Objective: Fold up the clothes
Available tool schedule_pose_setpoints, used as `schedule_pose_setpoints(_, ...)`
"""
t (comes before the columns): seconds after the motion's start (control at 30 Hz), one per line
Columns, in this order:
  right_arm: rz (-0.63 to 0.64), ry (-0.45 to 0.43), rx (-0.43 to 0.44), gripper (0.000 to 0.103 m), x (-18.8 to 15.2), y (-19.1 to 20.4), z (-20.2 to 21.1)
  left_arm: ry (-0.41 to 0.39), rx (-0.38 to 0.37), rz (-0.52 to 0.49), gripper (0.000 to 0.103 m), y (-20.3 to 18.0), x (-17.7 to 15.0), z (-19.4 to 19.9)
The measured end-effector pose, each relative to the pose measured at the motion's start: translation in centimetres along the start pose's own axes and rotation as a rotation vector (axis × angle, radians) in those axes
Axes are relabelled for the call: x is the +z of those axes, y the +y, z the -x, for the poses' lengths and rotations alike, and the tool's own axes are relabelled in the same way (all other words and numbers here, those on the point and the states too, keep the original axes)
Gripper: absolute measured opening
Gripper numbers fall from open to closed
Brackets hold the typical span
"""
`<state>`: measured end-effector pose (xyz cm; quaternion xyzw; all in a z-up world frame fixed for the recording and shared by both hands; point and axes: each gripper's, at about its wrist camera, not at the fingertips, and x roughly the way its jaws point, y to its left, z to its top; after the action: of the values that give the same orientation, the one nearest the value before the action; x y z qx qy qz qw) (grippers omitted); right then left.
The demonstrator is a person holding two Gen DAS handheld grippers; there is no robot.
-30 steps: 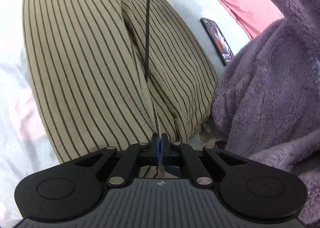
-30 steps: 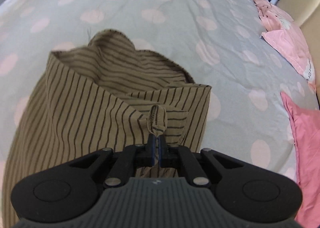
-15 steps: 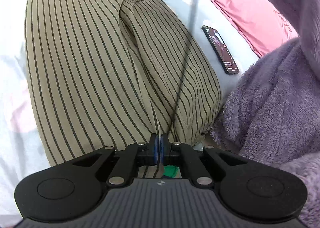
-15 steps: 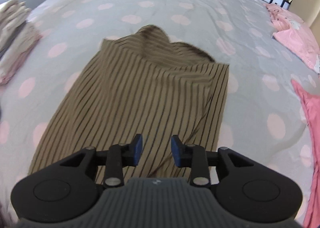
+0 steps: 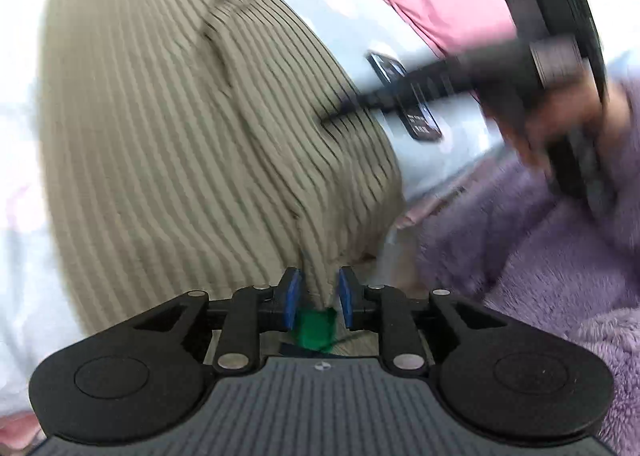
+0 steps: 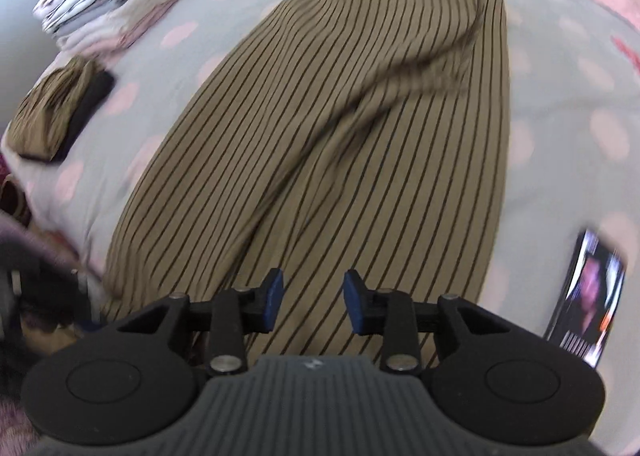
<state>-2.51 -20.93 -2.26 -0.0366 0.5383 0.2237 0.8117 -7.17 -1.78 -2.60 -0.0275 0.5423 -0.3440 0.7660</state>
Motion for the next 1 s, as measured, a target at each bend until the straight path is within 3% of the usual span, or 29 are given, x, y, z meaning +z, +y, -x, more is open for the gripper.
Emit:
schedule_pose_setpoints(0.1, -0.059, -0.004, 0.042, 0.036, -3.4, 1.2, 0.1, -0.004, 0.101, -0.051, 0.023, -0.4, -0.8, 0.8)
schedule_pose_setpoints(0.17, -0.079, -0.004, 0.055, 0.036, -5.2, 2.2, -0.1, 0.018, 0.138, -0.100, 0.036, -1.0, -1.4, -0.1)
schedule_pose_setpoints(0.23, -0.083, -0.003, 0.053, 0.037, -6.8, 3.3, -0.4, 0.040, 0.169, -0.146, 0.040, -1.7, -1.8, -1.1)
schedule_pose_setpoints(0.43, -0.012, 0.007, -0.005, 0.037, -8.0, 5.6, -2.8, 0.090, 0.242, -0.246, 0.041, -2.7, -3.4, -4.0)
schedule_pose_setpoints(0.5, 0.003, 0.007, -0.030, 0.034, -8.0, 5.8, -3.7, 0.095, 0.251, -0.236, 0.031, -2.8, -4.0, -4.7)
schedule_pose_setpoints(0.53, 0.010, 0.005, -0.041, 0.029, -8.0, 5.9, -4.1, 0.102, 0.245, -0.228, 0.018, -2.6, -4.1, -4.9)
schedule_pose_setpoints(0.57, 0.015, 0.004, -0.049, 0.011, -7.9, 5.9, -4.1, 0.104, 0.234, -0.212, 0.009, -2.4, -4.1, -4.8)
schedule_pose_setpoints(0.6, 0.018, 0.008, -0.042, 0.005, -7.9, 5.9, -3.8, 0.102, 0.219, -0.191, 0.006, -2.1, -4.1, -4.7)
schedule_pose_setpoints(0.7, 0.009, 0.006, -0.009, 0.002, -8.1, 5.8, -2.4, 0.052, 0.138, -0.105, 0.000, -1.2, -4.0, -3.1)
schedule_pose_setpoints(0.83, -0.003, -0.025, 0.060, 0.001, -8.3, 5.5, -0.2, -0.035, -0.085, 0.063, 0.000, 0.7, -3.9, -1.3)
schedule_pose_setpoints(1.0, 0.044, -0.016, 0.082, 0.002, -8.1, 6.2, -0.2, -0.011, -0.063, 0.046, 0.000, 0.6, -3.8, -1.5)
